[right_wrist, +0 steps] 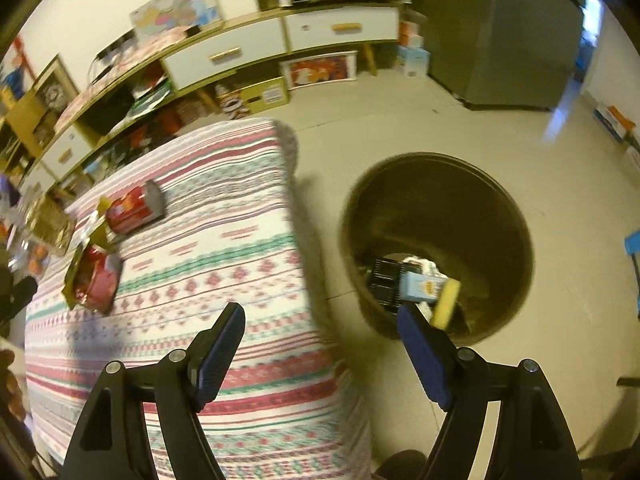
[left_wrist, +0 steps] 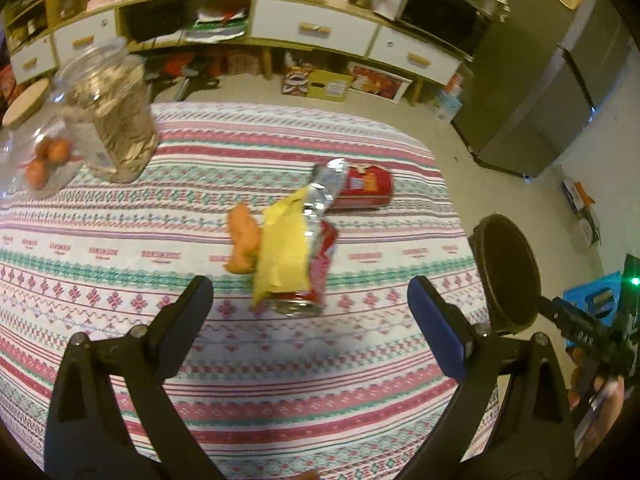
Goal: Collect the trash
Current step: 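Close the left tool on the yellow snack wrapper and lift it, then hold the yellow wrapper in the left tool while the right tool grasps a red can, then carry wrapper and can over the brown bin and open both tools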
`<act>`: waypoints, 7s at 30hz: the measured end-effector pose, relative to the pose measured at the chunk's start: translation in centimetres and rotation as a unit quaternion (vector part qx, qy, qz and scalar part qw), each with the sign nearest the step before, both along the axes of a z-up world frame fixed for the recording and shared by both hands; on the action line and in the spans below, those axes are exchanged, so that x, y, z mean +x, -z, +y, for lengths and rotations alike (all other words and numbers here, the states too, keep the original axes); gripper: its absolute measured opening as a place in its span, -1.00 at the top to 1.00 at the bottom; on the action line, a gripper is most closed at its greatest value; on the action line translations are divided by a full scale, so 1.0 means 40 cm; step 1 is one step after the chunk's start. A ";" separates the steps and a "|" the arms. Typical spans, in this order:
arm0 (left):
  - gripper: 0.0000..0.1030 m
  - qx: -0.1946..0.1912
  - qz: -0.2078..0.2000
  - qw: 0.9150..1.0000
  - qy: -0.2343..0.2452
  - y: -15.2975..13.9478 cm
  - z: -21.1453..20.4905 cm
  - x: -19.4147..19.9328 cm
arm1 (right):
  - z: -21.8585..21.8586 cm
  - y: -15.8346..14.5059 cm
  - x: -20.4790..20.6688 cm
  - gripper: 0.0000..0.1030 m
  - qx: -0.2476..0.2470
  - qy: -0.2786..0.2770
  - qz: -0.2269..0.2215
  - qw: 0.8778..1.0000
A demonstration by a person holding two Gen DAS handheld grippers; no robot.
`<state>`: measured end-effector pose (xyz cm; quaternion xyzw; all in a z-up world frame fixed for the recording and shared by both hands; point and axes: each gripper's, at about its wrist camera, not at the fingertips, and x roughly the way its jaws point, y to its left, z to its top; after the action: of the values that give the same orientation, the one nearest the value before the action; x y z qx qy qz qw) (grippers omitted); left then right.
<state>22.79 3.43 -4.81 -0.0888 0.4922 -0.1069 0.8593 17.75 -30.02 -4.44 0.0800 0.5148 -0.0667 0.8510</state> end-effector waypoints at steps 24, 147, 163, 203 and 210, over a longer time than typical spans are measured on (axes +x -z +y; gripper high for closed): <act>0.11 -0.114 0.088 0.989 -0.028 0.166 0.037 0.121 | 0.157 0.073 0.077 -0.55 -0.022 -0.058 0.035 0.997; 0.89 -0.058 0.022 0.976 0.209 0.061 -0.718 0.015 | -0.418 0.034 -0.110 -0.12 0.091 0.150 -0.047 0.983; 0.89 -0.072 0.038 0.969 0.234 0.089 -0.830 0.010 | -0.457 0.057 -0.123 -0.12 0.098 0.176 -0.042 0.979; -0.87 0.021 -0.017 0.995 0.098 -0.008 -0.237 -0.058 | -0.270 0.078 -0.009 -0.68 0.012 0.123 -0.044 0.991; -0.88 0.060 -0.018 0.998 0.023 -0.005 -0.074 -0.041 | -0.085 0.044 0.058 -0.68 0.006 0.058 -0.047 0.997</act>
<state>21.13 0.48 -4.62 -0.0236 0.4840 -0.0987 0.8692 20.07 -33.40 -6.22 0.1180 0.4694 -0.1090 0.8682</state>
